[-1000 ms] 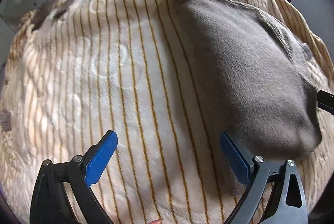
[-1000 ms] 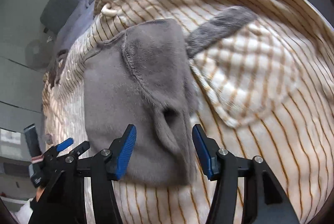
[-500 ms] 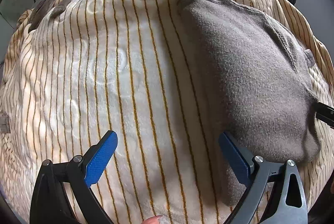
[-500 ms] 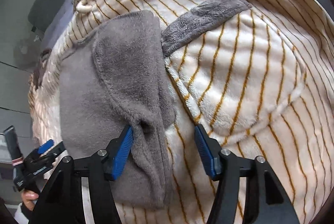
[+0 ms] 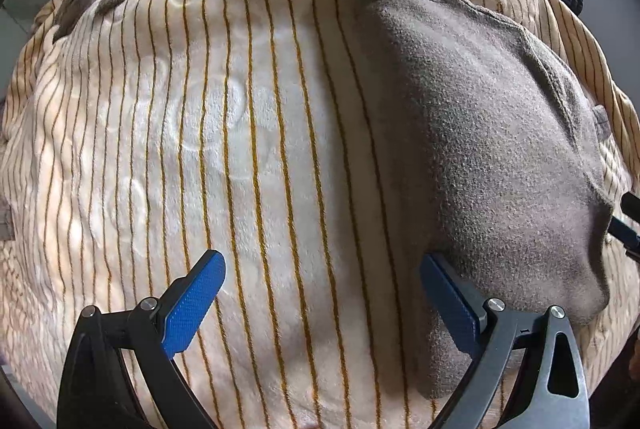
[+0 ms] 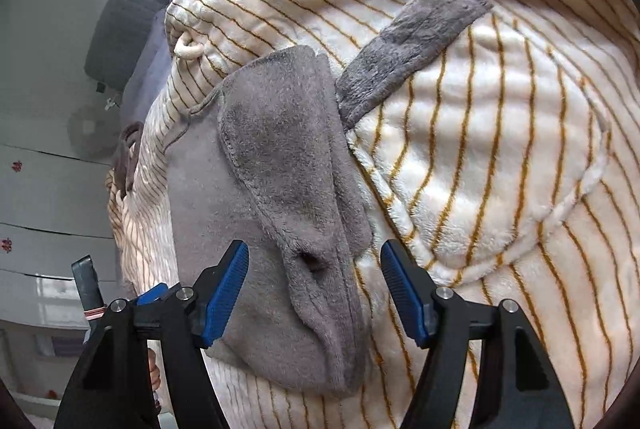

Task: Fold small clothes

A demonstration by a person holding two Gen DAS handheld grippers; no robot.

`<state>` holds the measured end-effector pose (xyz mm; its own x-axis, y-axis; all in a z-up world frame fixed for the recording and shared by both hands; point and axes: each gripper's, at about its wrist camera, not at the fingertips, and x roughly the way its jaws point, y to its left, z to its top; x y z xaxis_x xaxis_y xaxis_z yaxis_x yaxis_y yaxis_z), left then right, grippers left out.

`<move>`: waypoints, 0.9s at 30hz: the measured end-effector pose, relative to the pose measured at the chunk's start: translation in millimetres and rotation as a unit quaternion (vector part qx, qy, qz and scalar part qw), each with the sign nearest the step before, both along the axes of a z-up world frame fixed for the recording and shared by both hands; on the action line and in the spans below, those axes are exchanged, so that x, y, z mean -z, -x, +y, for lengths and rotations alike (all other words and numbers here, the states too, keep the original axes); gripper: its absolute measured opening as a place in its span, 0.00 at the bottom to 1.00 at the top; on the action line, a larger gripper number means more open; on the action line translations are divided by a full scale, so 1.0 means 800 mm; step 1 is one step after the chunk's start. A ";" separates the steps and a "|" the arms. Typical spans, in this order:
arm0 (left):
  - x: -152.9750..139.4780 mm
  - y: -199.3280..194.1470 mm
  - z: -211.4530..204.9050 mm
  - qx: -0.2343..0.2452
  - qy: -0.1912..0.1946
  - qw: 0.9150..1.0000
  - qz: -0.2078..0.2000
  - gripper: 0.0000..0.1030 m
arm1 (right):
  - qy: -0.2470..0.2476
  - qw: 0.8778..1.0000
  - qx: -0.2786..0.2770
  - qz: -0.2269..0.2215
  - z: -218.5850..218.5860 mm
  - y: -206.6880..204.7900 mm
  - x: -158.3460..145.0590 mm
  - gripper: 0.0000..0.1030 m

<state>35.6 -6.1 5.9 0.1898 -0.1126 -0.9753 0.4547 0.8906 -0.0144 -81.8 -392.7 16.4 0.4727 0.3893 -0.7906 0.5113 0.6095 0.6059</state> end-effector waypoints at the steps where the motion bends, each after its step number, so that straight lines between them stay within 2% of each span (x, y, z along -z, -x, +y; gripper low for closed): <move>1: 0.000 0.002 -0.002 0.001 -0.002 1.000 -0.002 0.96 | -0.007 1.000 0.000 0.001 0.000 -0.002 0.003 0.70; 8: 0.005 -0.009 -0.001 0.005 0.014 1.000 0.012 0.96 | -0.035 0.999 -0.005 0.004 -0.003 -0.015 0.021 0.71; 12: -0.012 -0.025 0.001 -0.002 0.056 0.998 0.010 0.96 | -0.048 0.999 -0.008 0.004 -0.007 -0.021 0.032 0.73; 16: -0.016 -0.054 -0.017 0.012 0.115 0.993 0.028 0.96 | -0.072 0.997 -0.015 0.002 -0.012 -0.031 0.045 0.74; 21: 0.022 -0.076 -0.061 0.025 0.171 0.979 0.105 0.96 | -0.078 0.996 -0.049 0.006 -0.012 -0.056 0.053 0.79; 24: 0.035 -0.080 -0.082 0.038 0.188 0.974 0.121 0.96 | -0.076 0.993 -0.085 0.005 -0.006 -0.074 0.055 0.79; 27: 0.039 -0.071 -0.107 0.045 0.195 0.972 0.121 0.96 | -0.084 0.991 -0.102 -0.005 -0.004 -0.088 0.057 0.79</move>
